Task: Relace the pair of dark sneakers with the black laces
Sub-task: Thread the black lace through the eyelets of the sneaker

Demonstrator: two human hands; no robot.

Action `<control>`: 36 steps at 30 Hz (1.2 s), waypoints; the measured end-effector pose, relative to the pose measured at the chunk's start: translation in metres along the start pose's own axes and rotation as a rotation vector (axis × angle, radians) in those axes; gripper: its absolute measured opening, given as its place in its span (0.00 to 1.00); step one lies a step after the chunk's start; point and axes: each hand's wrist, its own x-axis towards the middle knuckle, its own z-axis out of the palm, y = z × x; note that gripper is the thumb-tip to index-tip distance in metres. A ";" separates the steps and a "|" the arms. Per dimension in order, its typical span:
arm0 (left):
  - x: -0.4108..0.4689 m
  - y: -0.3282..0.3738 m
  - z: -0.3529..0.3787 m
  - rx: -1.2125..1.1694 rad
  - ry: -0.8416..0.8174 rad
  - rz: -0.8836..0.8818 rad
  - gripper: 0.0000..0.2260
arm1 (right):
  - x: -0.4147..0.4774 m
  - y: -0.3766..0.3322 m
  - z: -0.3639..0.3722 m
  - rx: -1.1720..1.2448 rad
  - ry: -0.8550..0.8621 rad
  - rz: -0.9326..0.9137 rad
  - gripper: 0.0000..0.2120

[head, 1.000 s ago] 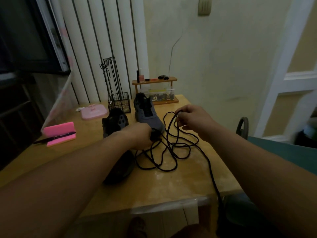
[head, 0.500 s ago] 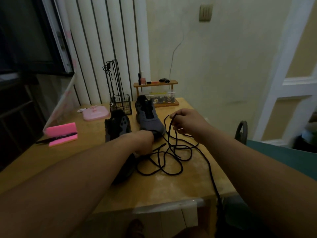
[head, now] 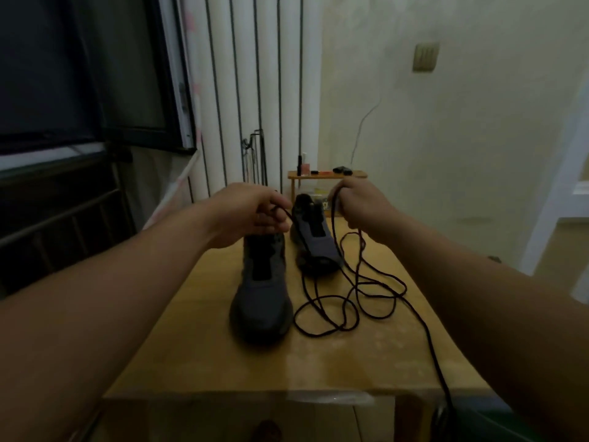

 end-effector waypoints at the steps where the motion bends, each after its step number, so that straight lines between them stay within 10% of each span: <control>1: -0.006 -0.010 -0.008 -0.007 -0.013 0.017 0.11 | -0.001 -0.002 0.010 -0.027 -0.041 0.010 0.12; 6: -0.030 -0.071 -0.039 0.138 0.220 0.148 0.09 | -0.017 0.007 0.052 -0.175 -0.200 0.147 0.26; 10: -0.030 -0.108 -0.052 -0.047 0.425 0.106 0.11 | -0.022 0.012 0.067 -0.047 -0.233 0.261 0.13; 14: -0.018 -0.129 -0.061 -0.517 0.356 0.007 0.08 | -0.014 0.001 0.082 -0.006 -0.084 0.145 0.06; 20: 0.001 -0.158 -0.062 -0.122 0.286 0.028 0.12 | -0.010 -0.003 0.104 0.161 -0.120 0.122 0.13; 28: 0.021 -0.194 -0.039 -0.187 0.280 0.081 0.14 | 0.007 0.005 0.127 0.523 -0.165 0.346 0.08; 36: 0.022 -0.200 -0.037 -0.129 0.266 0.093 0.14 | 0.005 0.034 0.111 0.028 -0.266 0.172 0.16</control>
